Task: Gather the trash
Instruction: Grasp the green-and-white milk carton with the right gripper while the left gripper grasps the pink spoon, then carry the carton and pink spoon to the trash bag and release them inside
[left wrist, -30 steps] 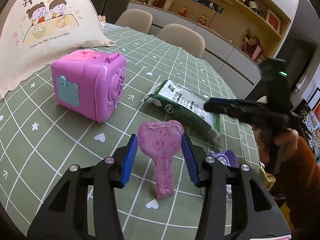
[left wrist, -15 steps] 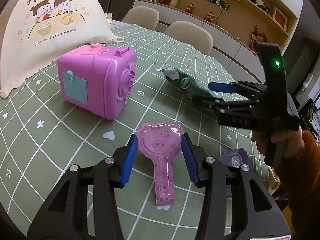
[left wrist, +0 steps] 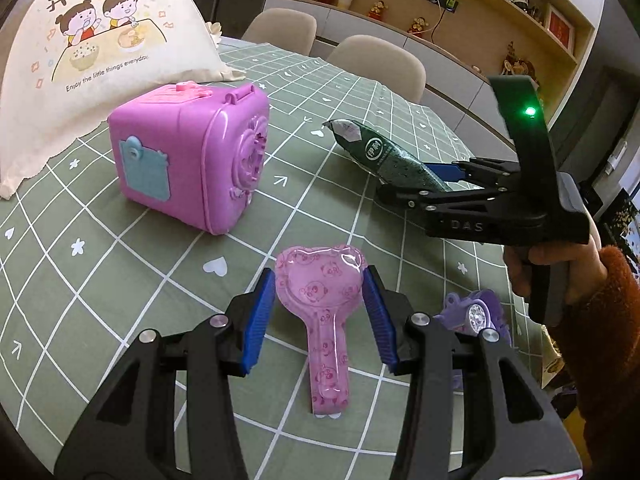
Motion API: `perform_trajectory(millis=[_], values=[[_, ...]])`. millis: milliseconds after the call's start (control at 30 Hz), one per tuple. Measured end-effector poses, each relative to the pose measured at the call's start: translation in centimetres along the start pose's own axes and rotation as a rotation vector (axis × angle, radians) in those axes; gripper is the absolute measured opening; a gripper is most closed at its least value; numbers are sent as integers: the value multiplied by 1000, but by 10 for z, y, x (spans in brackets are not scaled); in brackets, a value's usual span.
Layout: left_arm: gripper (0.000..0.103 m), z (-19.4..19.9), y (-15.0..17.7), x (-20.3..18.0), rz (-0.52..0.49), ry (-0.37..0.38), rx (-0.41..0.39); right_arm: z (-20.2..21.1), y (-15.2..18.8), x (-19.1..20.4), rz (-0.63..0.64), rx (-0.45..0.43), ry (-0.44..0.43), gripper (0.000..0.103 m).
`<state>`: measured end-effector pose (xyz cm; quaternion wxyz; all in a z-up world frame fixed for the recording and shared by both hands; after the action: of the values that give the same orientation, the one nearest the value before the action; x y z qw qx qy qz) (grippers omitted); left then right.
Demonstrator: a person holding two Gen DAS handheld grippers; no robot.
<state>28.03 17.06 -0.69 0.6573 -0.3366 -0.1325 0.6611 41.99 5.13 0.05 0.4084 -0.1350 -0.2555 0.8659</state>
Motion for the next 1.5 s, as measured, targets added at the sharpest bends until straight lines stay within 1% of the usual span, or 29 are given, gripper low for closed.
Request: perform_trajectory(millis=[33,67,133,267,333,400,500,567,667,767,867,967,1000,1067,1167,1200,1233,1300,1433,1500], values=[[43,0,0,-1,-5,0,0,3,2,0,-10,-5,-13,57],[43,0,0,-2,-8,1,0,9,6,-1,-27,-9,-4,57],[43,0,1,-4,-18,6,-4,21,14,-2,-50,-28,20,55],[43,3,1,-9,-44,26,-25,61,38,-6,-96,-95,80,54],[43,3,0,-13,-53,16,-33,83,53,-11,-126,-124,105,54],[42,5,-2,-16,-49,12,-40,102,67,-19,-166,-150,108,54],[42,13,-6,-29,-67,-8,-61,133,93,-31,-209,-196,139,54],[42,20,-10,-44,-98,-27,-80,152,113,-40,-233,-224,160,54],[42,32,-17,-72,-138,-25,-114,178,143,-55,-273,-260,195,54],[42,46,-25,-123,-213,9,-159,201,178,-72,-315,-298,255,54],[42,47,-26,-172,-278,59,-175,219,220,-95,-396,-315,285,54],[43,31,-17,-231,-345,145,-148,232,264,-120,-470,-321,353,54],[43,22,-12,-253,-368,178,-128,236,281,-128,-503,-317,384,54],[43,3,-3,-285,-402,219,-91,240,308,-143,-557,-310,426,54],[43,-32,13,-329,-420,293,-9,245,347,-164,-631,-295,470,54],[43,-49,20,-346,-418,322,33,245,358,-170,-647,-287,486,54],[43,-59,24,-356,-418,335,57,246,371,-178,-666,-276,503,54],[43,-85,34,-380,-421,369,120,246,387,-190,-696,-264,510,54],[43,-123,48,-415,-432,405,173,248,422,-215,-766,-247,522,54],[43,-141,53,-430,-427,427,194,249,432,-223,-785,-242,519,54]])
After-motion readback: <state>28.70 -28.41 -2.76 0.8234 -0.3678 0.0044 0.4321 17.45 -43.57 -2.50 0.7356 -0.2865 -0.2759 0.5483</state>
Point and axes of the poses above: each gripper's, at about its wrist camera, not at the fingertips, and z roughly against the way its jaws point, x to its left, y to its underside, the point moved 1 cm from there along -z, roughly the way its jaws point, and after that the axes turned 4 degrees about x, right-handed, at the moved point
